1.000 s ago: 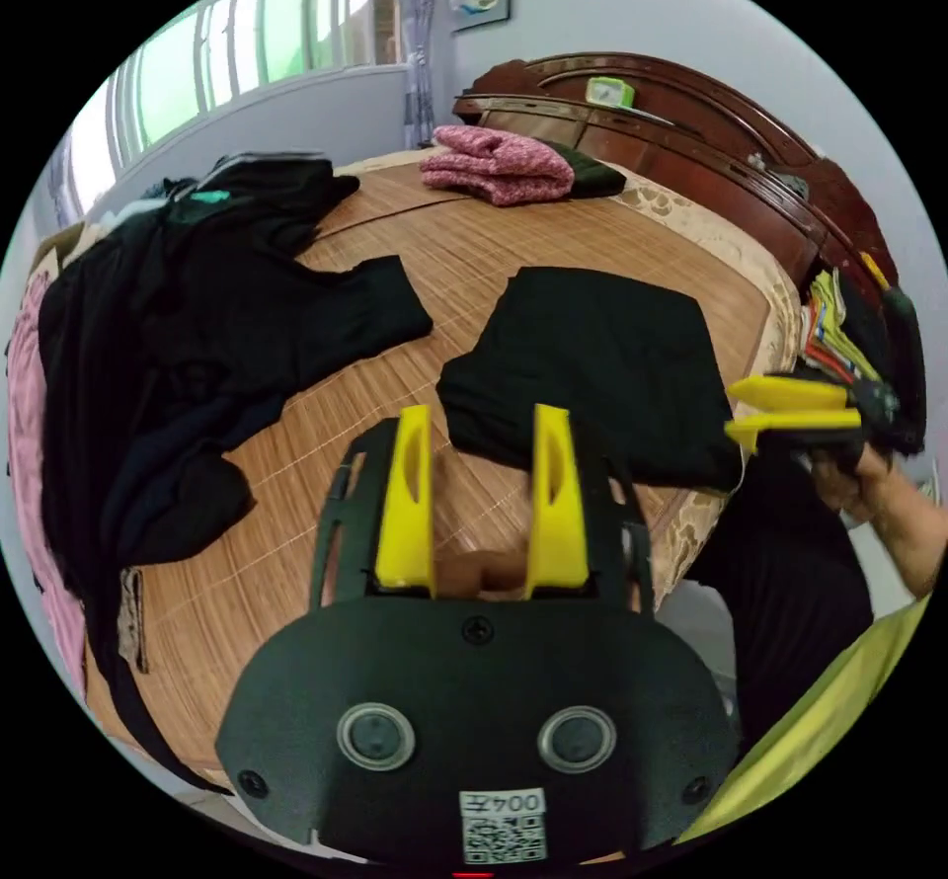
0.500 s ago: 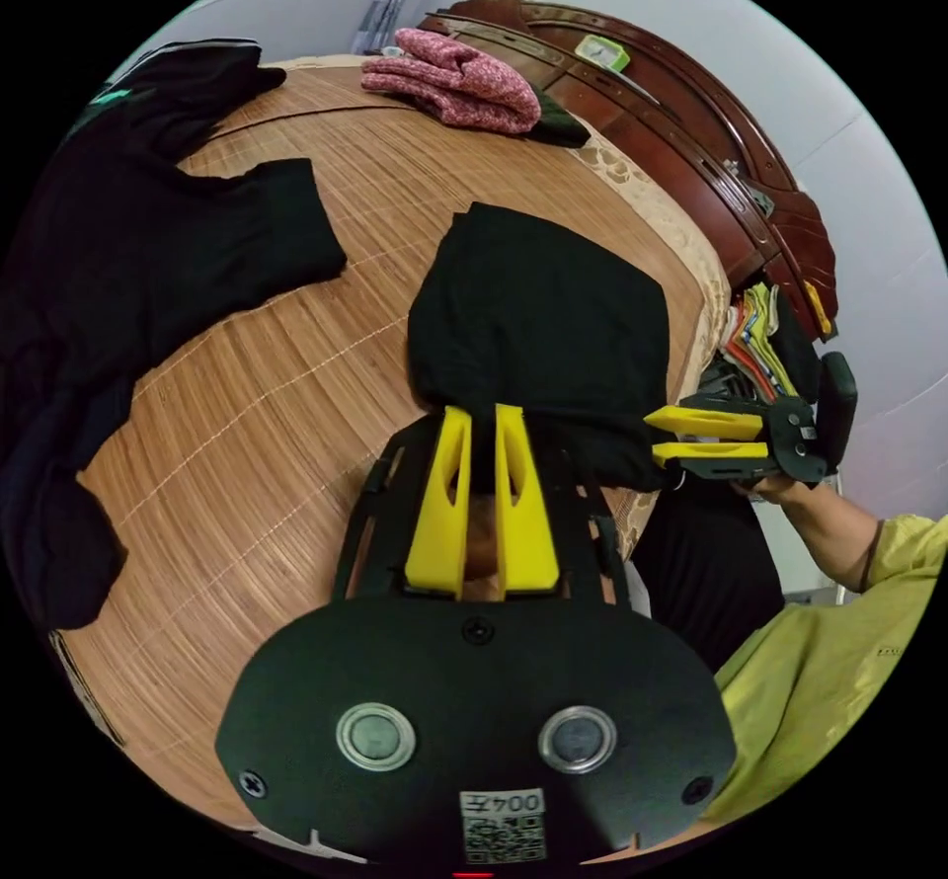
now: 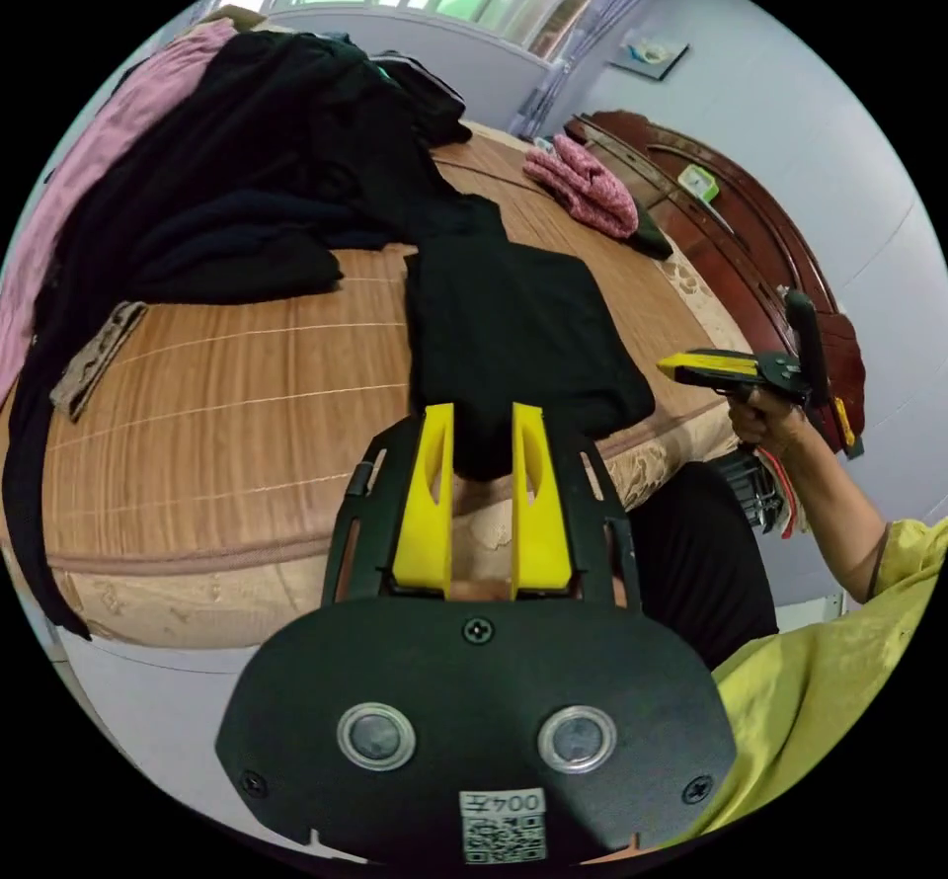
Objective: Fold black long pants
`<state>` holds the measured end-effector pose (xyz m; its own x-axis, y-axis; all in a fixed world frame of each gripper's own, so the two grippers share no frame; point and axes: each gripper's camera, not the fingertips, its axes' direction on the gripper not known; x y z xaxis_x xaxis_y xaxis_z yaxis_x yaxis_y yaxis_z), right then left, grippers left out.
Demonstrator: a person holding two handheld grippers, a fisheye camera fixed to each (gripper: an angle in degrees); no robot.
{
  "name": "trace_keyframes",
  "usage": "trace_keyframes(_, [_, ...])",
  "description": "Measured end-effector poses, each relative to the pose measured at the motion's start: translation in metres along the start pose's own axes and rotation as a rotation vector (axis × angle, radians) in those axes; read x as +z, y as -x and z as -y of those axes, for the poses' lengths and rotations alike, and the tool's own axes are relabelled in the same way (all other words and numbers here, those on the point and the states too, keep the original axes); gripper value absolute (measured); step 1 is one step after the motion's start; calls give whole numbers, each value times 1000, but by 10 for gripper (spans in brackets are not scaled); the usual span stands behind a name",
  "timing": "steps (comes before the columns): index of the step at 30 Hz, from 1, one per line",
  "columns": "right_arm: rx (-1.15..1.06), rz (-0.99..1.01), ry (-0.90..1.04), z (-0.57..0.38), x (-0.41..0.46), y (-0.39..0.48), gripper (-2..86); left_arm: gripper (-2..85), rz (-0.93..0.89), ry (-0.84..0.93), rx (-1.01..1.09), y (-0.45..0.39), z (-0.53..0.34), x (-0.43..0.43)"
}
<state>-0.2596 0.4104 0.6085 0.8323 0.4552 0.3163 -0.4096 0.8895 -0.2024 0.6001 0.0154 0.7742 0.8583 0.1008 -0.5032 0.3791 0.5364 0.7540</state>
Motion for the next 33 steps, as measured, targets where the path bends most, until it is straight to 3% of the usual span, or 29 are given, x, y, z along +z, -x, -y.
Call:
trace_keyframes(7, [45, -139, 282, -7, 40, 5, -7, 58, 231, 198, 59, -15, -35, 2])
trace_keyframes(13, [44, -157, 344, -5, 61, 13, -7, 29, 246, 158, 48, -23, -63, -15])
trace_keyframes(16, [-5, -157, 316, -11, 63, 16, -7, 24, 272, 119, 119, -33, -81, -22])
trace_keyframes(24, [111, -63, 175, -37, 57, 13, 10, 14, 257, 115, 104, -43, -104, -41])
trace_keyframes(26, [132, -21, 18, -44, 42, 25, 29, 12, 282, 137, 77, -48, -106, -48])
trace_keyframes(33, [42, -56, -98, -50, 39, 63, 65, 11, 313, -56, 155, -96, -119, -90])
